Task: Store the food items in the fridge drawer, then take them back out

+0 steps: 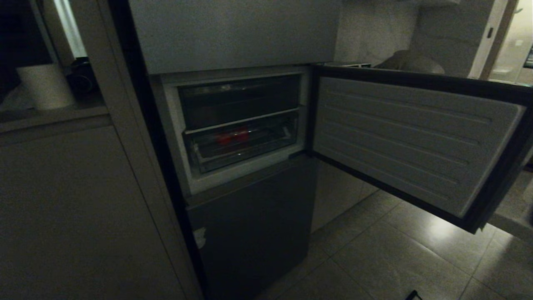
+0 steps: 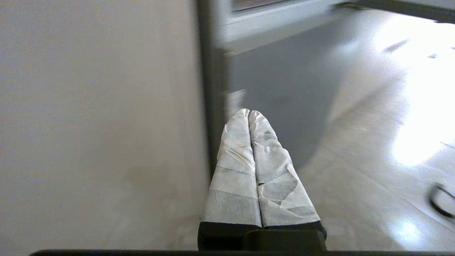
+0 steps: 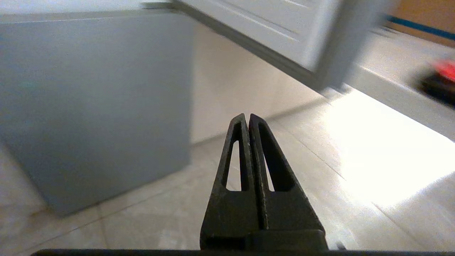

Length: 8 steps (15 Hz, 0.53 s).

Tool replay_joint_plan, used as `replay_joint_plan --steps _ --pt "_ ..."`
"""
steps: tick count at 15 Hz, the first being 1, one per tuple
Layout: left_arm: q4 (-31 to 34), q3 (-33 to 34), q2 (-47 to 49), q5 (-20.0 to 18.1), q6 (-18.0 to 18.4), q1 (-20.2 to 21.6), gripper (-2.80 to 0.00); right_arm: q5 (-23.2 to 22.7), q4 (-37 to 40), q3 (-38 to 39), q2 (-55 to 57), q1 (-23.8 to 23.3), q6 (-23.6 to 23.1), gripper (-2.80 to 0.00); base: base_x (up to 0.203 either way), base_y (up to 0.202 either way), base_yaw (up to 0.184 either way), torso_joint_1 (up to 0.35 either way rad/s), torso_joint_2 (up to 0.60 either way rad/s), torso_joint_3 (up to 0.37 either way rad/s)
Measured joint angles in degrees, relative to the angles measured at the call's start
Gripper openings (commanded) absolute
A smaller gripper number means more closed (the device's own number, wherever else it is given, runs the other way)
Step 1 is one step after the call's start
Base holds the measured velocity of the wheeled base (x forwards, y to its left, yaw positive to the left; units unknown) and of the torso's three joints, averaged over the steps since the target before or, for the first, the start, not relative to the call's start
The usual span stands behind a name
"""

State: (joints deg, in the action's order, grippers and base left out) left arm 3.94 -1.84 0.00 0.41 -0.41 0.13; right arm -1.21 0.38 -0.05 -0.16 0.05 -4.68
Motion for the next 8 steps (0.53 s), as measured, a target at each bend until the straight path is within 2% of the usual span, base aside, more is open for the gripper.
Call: replay_joint_plan --steps 3,5,7,8 --pt "0.0 0.0 0.0 0.0 0.0 0.0 -2.80 1.7 -1.5 0.0 1.3 0.0 5.7 -2.80 -0.001 0.000 -0.029 0.001 0.00 0.002" --pt "0.0 0.0 0.0 0.0 0.0 0.1 -2.80 6.1 -7.5 -1.9 6.0 -0.7 8.9 -2.80 0.000 0.000 0.000 0.000 0.00 0.000" --pt "0.0 0.0 0.0 0.0 0.0 0.0 -2.80 10.2 -13.5 -6.3 14.1 -5.1 14.1 -2.80 0.000 0.000 0.000 0.000 0.00 0.000" --pt "0.0 0.0 0.0 0.0 0.0 0.0 -2.80 10.4 -16.1 -8.7 18.7 -8.3 16.6 -2.80 0.000 0.000 0.000 0.000 0.00 0.000"
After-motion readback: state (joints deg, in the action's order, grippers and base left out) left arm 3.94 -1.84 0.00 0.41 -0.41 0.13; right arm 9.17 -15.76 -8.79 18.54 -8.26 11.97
